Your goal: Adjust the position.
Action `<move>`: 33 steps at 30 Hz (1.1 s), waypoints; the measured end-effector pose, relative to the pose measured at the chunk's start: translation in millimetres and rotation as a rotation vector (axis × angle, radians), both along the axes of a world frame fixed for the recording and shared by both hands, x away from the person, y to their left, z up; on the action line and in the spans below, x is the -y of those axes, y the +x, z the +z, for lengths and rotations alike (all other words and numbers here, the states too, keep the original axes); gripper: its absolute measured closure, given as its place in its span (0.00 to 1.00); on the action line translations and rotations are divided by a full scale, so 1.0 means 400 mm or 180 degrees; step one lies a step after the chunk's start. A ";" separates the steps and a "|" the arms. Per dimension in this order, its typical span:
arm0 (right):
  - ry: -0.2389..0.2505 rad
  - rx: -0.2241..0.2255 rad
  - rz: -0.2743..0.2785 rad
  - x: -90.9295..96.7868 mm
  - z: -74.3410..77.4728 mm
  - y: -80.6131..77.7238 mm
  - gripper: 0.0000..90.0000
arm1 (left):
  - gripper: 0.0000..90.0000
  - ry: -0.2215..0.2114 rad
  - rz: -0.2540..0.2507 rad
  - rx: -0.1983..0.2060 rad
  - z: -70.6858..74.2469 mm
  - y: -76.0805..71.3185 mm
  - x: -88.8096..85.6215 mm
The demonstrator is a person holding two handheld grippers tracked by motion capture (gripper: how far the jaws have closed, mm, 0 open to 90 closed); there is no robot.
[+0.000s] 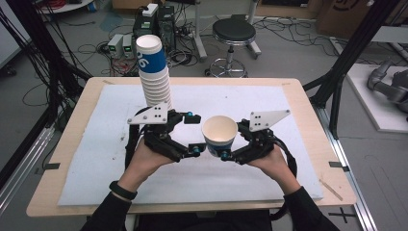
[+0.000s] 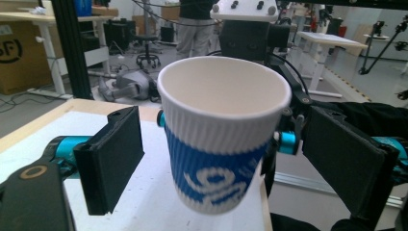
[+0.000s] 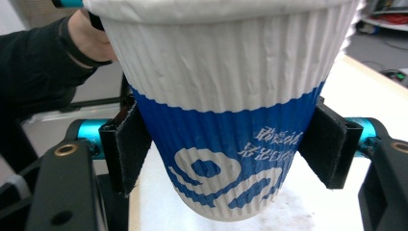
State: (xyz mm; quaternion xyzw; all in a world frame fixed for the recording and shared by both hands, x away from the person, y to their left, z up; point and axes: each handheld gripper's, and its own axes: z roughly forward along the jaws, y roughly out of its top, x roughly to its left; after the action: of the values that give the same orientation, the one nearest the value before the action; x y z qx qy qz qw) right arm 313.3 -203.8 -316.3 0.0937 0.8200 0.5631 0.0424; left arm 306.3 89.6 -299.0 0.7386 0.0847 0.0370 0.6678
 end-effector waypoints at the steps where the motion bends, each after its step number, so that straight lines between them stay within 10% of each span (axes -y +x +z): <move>1: 0.0025 -0.0006 -0.0038 0.007 -0.001 0.001 0.29 | 0.16 -0.0007 0.0030 0.0016 0.000 0.000 -0.006; 33: 0.0276 -0.0176 -0.1855 0.223 -0.209 0.078 0.29 | 0.16 0.0018 0.1099 0.0327 -0.127 -0.065 -0.248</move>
State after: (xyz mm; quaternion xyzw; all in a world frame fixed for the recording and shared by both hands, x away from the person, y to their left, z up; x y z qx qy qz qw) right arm 344.5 -292.8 -400.1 0.3423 0.7345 0.5590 0.1759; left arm 280.3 188.8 -349.9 0.7121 0.1759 0.1891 0.6529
